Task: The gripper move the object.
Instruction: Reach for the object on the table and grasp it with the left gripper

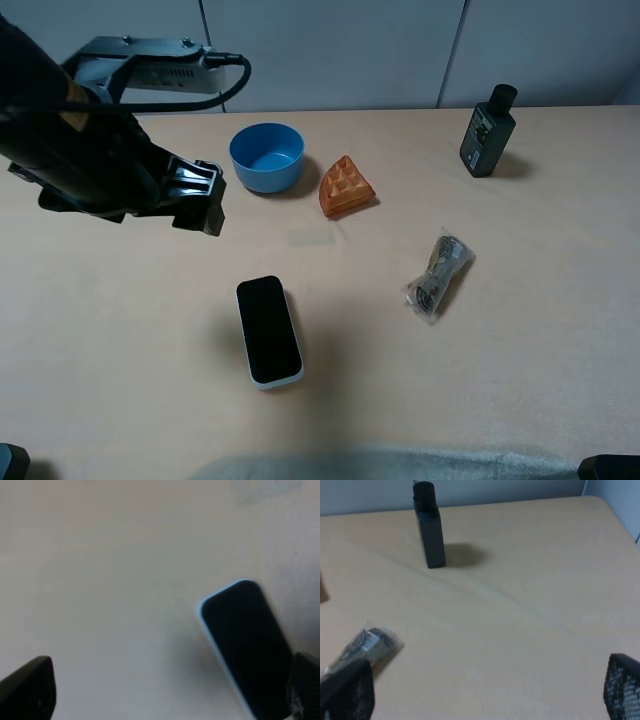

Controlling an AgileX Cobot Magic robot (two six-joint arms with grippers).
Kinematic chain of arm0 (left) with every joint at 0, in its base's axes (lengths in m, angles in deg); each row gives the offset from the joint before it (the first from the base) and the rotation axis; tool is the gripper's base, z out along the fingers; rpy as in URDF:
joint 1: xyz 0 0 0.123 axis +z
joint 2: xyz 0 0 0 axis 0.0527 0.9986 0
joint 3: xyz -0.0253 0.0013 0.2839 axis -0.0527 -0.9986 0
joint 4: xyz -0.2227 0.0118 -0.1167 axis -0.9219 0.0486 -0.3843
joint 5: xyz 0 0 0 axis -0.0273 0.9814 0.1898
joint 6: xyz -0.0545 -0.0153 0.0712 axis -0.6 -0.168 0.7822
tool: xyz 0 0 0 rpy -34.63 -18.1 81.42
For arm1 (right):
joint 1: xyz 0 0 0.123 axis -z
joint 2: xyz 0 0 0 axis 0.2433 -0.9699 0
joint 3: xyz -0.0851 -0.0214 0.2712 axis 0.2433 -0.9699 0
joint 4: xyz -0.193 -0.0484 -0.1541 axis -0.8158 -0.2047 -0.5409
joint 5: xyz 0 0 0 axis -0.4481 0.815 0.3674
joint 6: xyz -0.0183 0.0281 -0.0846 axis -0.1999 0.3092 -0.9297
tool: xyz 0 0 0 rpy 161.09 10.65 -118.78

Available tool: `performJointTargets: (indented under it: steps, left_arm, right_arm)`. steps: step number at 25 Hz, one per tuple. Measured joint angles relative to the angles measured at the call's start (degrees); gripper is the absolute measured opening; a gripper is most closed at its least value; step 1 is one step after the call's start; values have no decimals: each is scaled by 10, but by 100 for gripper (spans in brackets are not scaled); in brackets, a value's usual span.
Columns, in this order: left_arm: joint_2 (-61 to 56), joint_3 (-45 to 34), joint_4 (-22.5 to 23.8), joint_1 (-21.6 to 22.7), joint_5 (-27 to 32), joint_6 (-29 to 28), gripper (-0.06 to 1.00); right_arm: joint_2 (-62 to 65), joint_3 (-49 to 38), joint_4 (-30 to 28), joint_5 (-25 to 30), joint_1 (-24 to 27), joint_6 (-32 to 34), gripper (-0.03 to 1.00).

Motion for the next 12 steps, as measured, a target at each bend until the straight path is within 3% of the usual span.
performJointTargets:
  steps: [12]
  left_arm:
    - [86,26,0,-59,-46,-93,91]
  right_arm:
    - [0,0,0,0,0,0,69]
